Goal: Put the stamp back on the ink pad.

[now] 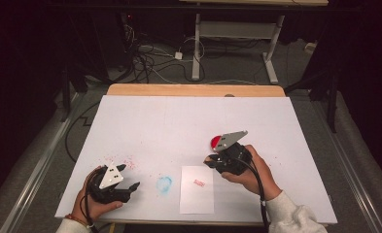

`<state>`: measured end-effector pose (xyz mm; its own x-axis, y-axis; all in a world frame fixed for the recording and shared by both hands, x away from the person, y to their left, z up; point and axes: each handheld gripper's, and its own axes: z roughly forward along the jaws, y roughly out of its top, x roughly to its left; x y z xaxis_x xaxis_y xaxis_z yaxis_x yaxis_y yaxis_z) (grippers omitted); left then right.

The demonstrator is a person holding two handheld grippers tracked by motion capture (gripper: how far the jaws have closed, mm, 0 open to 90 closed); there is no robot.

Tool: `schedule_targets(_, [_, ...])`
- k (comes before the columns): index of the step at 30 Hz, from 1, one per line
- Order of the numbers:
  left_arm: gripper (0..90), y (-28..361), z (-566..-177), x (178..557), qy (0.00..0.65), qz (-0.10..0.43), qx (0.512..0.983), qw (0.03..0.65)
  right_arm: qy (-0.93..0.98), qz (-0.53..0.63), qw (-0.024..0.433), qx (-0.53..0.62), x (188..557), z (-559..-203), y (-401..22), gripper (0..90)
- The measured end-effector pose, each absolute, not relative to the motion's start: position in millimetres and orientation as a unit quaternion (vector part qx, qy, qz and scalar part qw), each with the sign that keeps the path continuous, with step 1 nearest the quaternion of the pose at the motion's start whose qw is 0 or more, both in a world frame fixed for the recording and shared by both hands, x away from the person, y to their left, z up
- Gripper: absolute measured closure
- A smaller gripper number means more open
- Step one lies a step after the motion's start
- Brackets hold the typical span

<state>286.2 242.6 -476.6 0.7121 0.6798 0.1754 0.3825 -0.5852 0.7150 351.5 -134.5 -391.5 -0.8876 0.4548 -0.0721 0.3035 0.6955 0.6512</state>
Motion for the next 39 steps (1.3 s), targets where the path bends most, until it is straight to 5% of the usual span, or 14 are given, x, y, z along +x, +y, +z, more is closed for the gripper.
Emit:
schedule_targets(23, [22.6, 239.6, -478.7, 286.1, 0.309, 0.218, 0.864, 0.331, 0.894, 0.313, 0.152, 0.28, 399.4, -370.6, -174.0, 76.2])
schedule_targets(39, [22.6, 240.4, -479.3, 286.4, 0.311, 0.217, 0.864, 0.331, 0.922, 0.221, 0.124, 0.292, 439.7, -409.9, -148.0, 76.3])
